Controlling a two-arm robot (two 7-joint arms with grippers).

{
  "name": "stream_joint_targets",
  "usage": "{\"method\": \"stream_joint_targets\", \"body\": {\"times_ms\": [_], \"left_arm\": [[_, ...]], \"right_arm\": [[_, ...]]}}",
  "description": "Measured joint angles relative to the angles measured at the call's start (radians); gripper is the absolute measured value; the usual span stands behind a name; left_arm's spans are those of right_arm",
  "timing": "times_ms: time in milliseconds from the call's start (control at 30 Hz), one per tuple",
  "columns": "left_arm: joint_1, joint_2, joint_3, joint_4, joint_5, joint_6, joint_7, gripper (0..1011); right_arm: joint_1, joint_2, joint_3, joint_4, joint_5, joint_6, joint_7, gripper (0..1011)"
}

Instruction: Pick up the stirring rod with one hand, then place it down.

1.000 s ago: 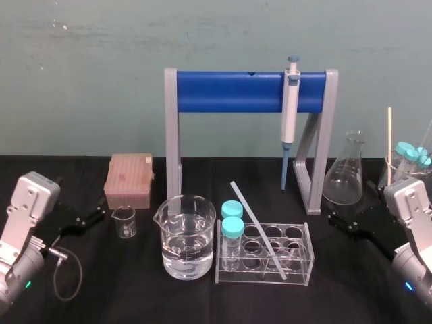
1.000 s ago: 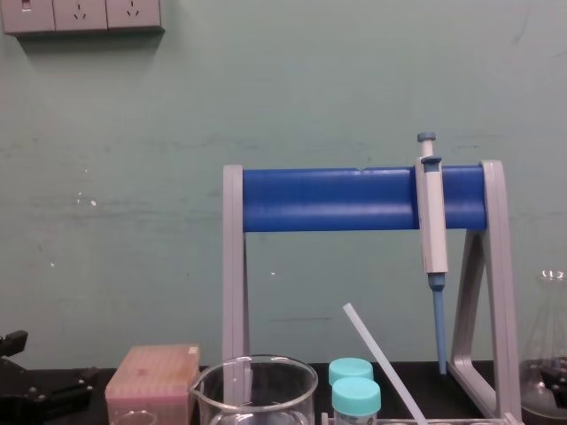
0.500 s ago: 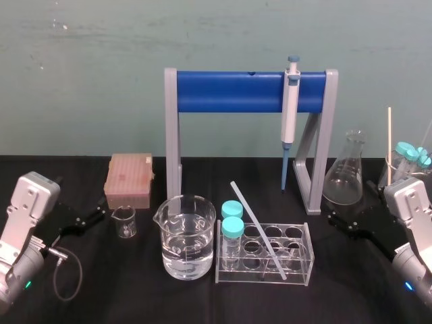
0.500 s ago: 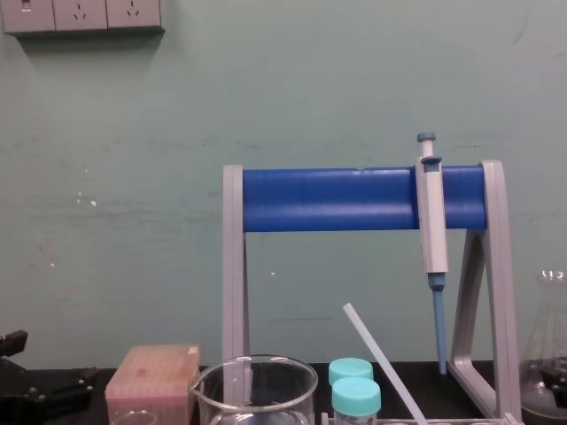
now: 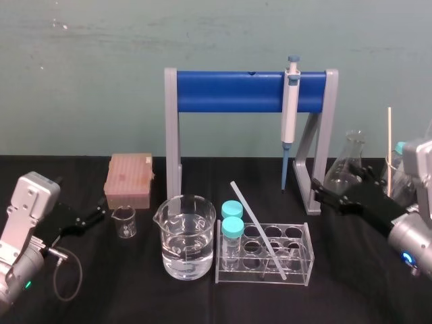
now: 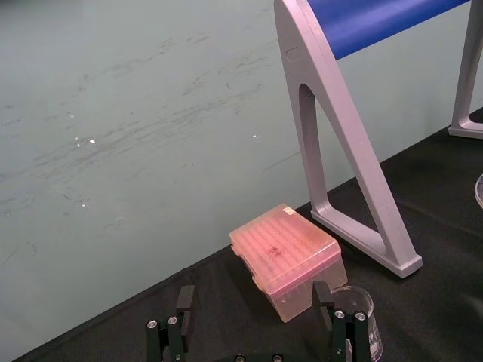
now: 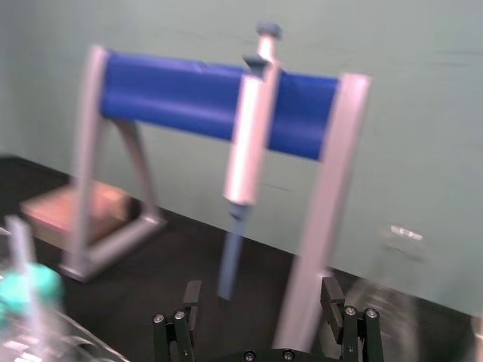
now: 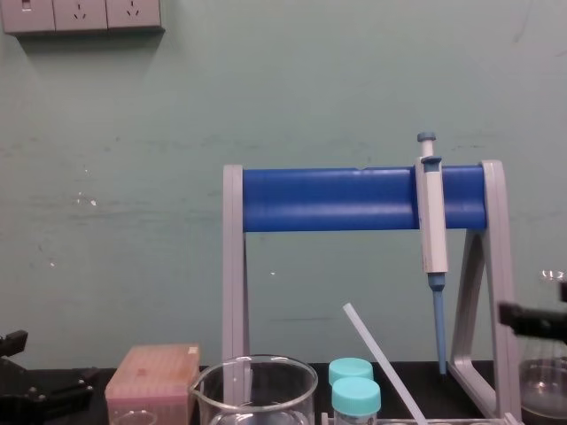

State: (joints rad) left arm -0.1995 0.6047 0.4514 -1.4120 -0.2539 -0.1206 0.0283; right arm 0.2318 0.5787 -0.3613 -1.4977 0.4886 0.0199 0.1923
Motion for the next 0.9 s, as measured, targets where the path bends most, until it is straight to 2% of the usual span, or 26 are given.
{"method": "stream_joint_targets", "body": {"times_ms": [33, 67, 133, 233, 333, 533, 567, 700, 900], "left_arm": [[0.0, 0.0, 0.0, 0.0, 0.0, 0.0, 0.0, 1000], [0.0, 0.0, 0.0, 0.0, 0.0, 0.0, 0.0, 1000], [0.0, 0.0, 0.0, 0.0, 0.0, 0.0, 0.0, 1000], [0.0, 0.0, 0.0, 0.0, 0.0, 0.0, 0.0, 1000], [0.0, 0.0, 0.0, 0.0, 0.0, 0.0, 0.0, 1000], [0.0, 0.0, 0.0, 0.0, 0.0, 0.0, 0.0, 1000], [0.0, 0.0, 0.0, 0.0, 0.0, 0.0, 0.0, 1000], [0.0, 0.0, 0.0, 0.0, 0.0, 0.0, 0.0, 1000], [0.0, 0.0, 0.0, 0.0, 0.0, 0.0, 0.0, 1000]], "right_arm": [[0.0, 0.0, 0.0, 0.0, 0.0, 0.0, 0.0, 1000], [0.006, -0.006, 0.009, -0.014, 0.047, 0.034, 0.044, 1000], [0.016, -0.013, 0.017, -0.031, 0.106, 0.08, 0.107, 1000], [0.026, -0.019, 0.016, -0.047, 0.144, 0.115, 0.165, 1000], [0.043, -0.02, -0.006, -0.063, 0.176, 0.149, 0.248, 1000], [0.082, -0.01, -0.067, -0.065, 0.188, 0.179, 0.33, 1000], [0.082, -0.01, -0.067, -0.065, 0.188, 0.179, 0.33, 1000], [0.121, -0.016, -0.109, -0.034, 0.177, 0.183, 0.351, 1000], [0.17, -0.044, -0.152, 0.021, 0.141, 0.176, 0.352, 1000]]}}
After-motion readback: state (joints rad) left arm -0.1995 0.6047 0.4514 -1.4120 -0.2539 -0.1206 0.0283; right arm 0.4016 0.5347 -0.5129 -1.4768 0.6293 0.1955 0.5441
